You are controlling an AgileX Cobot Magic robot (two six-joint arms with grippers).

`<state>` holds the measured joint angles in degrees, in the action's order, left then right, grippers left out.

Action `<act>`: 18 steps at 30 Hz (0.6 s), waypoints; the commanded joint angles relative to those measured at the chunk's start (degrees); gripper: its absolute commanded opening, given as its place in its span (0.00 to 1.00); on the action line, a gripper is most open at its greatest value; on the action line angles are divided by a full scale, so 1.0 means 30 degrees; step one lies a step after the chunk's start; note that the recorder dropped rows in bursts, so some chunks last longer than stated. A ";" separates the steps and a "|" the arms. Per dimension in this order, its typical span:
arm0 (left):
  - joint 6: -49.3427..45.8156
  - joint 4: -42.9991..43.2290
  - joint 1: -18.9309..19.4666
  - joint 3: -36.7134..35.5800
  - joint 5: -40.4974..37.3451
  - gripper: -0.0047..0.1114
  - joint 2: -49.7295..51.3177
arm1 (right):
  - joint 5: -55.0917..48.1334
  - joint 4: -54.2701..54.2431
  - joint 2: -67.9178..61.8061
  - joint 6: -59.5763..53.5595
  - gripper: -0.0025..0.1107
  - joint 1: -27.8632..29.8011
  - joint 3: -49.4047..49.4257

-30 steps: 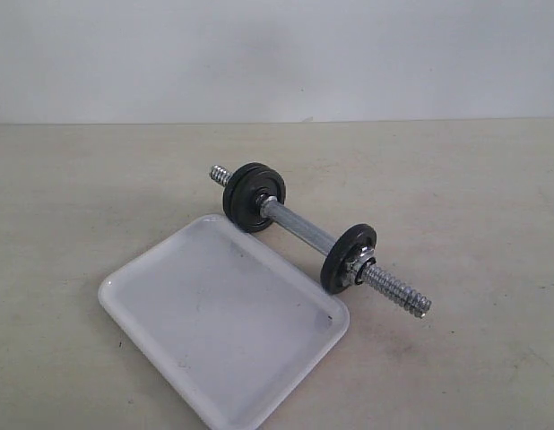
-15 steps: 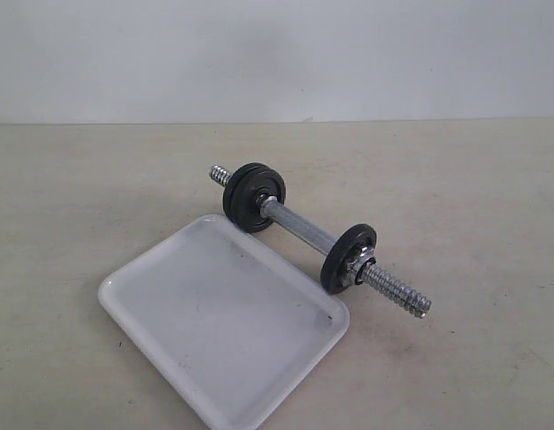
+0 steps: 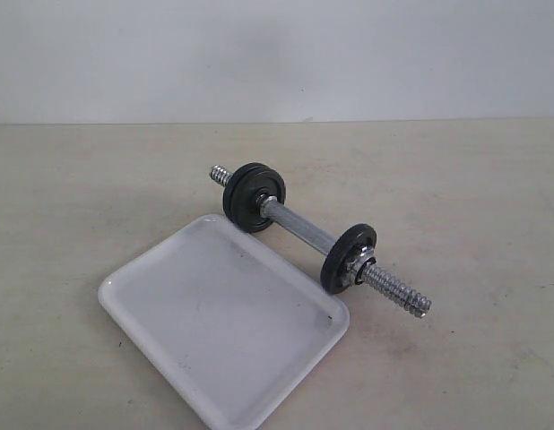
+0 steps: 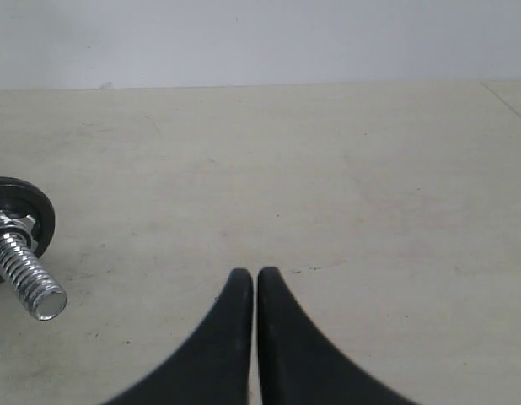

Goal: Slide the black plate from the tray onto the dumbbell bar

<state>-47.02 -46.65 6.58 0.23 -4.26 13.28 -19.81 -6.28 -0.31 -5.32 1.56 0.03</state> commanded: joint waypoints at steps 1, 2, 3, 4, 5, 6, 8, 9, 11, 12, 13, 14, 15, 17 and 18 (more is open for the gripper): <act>0.4081 0.4780 0.0069 -0.0076 0.0026 0.08 0.0038 | 0.0103 0.0046 0.0104 0.0083 0.02 0.0040 -0.0009; 0.5528 0.5892 0.0069 -0.0076 0.0026 0.08 0.0038 | 0.0103 0.0046 0.0104 0.0083 0.02 0.0040 -0.0009; 0.6951 0.7525 0.0069 -0.0076 -0.0017 0.08 0.0038 | 0.0103 0.0046 0.0104 0.0083 0.02 0.0040 -0.0009; 0.8448 0.8607 0.0069 -0.0076 -0.0017 0.08 0.0038 | 0.0103 0.0046 0.0104 0.0083 0.02 0.0040 -0.0009; 1.0003 0.9979 0.0069 -0.0076 -0.0100 0.08 0.0038 | 0.0103 0.0046 0.0104 0.0083 0.02 0.0040 -0.0009; 1.1458 1.1333 0.0069 -0.0076 -0.0246 0.08 0.0038 | 0.0103 0.0046 0.0104 0.0083 0.02 0.0040 -0.0009; 1.3690 1.3560 0.0069 -0.0076 -0.0757 0.08 0.0038 | 0.0103 0.0046 0.0104 0.0083 0.02 0.0040 -0.0009; 1.4639 1.4249 0.0069 -0.0076 -0.1052 0.08 0.0038 | 0.0103 0.0046 0.0104 0.0083 0.02 0.0040 -0.0009; 1.5279 1.4505 0.0069 -0.0076 -0.1413 0.08 0.0038 | 0.0103 0.0046 0.0104 0.0083 0.02 0.0040 -0.0009; 1.5279 1.4505 0.0069 -0.0076 -0.1423 0.08 0.0038 | 0.0103 0.0046 0.0104 0.0083 0.02 0.0040 -0.0009; 1.5279 1.4505 0.0069 -0.0076 -0.1423 0.08 0.0038 | 0.0103 0.0046 0.0104 0.0083 0.02 0.0040 -0.0009; 1.5279 1.4505 0.0069 -0.0076 -0.1423 0.08 0.0038 | 0.0103 0.0046 0.0104 0.0083 0.02 0.0040 -0.0009; 1.5279 1.4505 0.0069 -0.0076 -0.1389 0.08 0.0038 | 0.0103 0.0046 0.0104 0.0083 0.02 0.0040 -0.0009; 1.5279 1.4505 0.0069 -0.0076 -0.1389 0.08 0.0038 | 0.0103 0.0046 0.0104 0.0083 0.02 0.0040 -0.0009; 1.5279 1.4505 0.0069 -0.0076 -0.1389 0.08 0.0038 | 0.0103 0.0046 0.0104 0.0083 0.02 0.0040 -0.0009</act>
<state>-2.11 -3.57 6.58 0.23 -8.54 13.28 -19.81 -6.28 -0.31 -5.32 1.56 0.03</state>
